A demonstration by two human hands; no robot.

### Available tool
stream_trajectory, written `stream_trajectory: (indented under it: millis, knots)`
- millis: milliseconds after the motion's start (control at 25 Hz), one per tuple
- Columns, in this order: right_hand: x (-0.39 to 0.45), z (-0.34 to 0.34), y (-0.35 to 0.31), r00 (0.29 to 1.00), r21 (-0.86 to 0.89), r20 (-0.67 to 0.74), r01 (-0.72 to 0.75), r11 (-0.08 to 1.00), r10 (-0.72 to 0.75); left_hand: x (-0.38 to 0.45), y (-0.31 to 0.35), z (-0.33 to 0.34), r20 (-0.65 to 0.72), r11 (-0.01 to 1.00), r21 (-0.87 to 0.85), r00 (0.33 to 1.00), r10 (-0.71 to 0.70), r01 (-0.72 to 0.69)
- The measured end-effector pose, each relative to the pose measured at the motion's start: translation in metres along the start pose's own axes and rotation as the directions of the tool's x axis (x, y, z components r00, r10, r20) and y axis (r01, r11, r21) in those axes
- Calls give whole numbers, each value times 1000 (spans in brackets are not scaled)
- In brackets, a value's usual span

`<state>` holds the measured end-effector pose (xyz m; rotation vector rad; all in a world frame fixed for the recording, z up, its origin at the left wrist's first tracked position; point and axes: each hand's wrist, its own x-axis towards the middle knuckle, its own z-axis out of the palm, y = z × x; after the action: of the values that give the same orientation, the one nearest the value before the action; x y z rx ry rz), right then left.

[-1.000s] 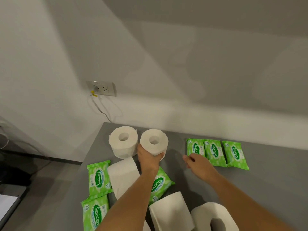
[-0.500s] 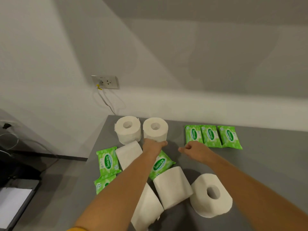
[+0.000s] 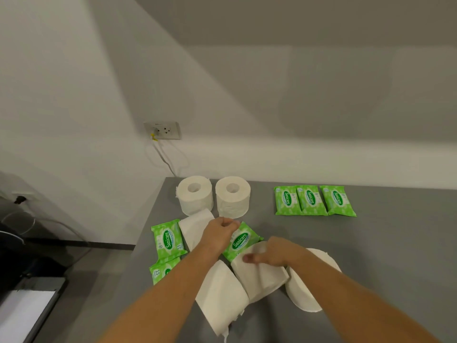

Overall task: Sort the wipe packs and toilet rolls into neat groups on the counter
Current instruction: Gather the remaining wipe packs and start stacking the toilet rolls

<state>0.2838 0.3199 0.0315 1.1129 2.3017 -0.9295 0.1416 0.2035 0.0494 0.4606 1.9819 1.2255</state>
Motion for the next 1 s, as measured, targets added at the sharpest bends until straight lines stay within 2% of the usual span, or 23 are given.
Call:
stream_trajectory:
  millis: [80, 280, 520, 640, 760, 840, 1000]
  knots:
    - [-1, 8, -2, 1000, 45, 11, 11, 999, -11, -2, -4, -4, -11, 1000, -16, 1000, 20, -20]
    - [-4, 1, -5, 998, 89, -60, 2, 996, 3, -11, -2, -12, 8, 999, -45, 1000, 17, -17]
    - [-19, -33, -11, 964, 283, -264, 50, 958, 28, -19, 11, -8, 85, 993, 97, 993, -83, 75]
    - [-25, -45, -16, 943, 401, -328, 92, 911, 49, -24, 18, -2, 230, 988, -17, 963, -143, 151]
    - [-30, -49, -22, 923, 455, -383, 149, 878, 41, -28, 24, 3, 336, 967, -157, 932, -138, 200]
    - [-30, -49, -25, 917, 507, -396, 176, 844, 46, -31, 24, 4, 360, 983, -125, 929, -85, 138]
    - [-31, -54, -24, 931, 600, -364, 213, 771, 26, -29, 12, 3, 364, 997, -30, 928, 83, -77]
